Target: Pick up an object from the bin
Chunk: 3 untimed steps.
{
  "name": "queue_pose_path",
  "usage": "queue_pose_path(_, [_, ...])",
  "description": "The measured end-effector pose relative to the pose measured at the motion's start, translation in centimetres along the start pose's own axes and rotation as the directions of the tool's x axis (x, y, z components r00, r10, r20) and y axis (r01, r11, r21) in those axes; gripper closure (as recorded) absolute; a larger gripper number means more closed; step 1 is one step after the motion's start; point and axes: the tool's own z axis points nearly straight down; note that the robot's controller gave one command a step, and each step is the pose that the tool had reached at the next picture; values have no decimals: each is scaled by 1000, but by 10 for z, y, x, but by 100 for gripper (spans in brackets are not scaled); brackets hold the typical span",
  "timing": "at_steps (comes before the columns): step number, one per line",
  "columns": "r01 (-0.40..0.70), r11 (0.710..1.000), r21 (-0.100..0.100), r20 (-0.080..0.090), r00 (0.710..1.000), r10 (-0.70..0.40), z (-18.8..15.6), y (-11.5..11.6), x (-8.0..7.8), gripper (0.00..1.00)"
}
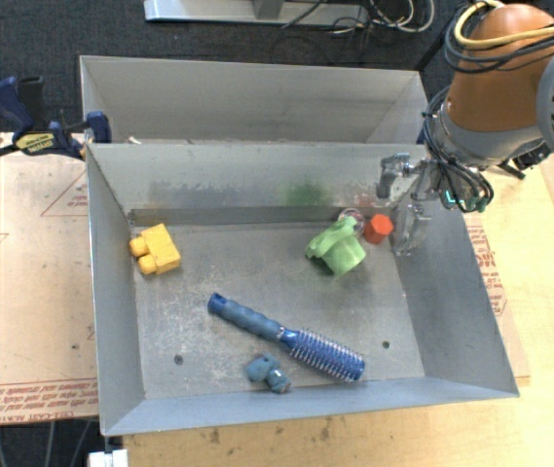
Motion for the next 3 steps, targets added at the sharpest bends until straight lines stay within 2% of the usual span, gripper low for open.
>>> queue_pose_path(1, [-11,1000,-3,-1,1000,11,85,71,7,0])
queue_pose_path(2, [281,960,2,5,960,-281,103,54,7,0])
queue_pose_path(3, [557,831,5,8,831,-557,152,43,-17,0])
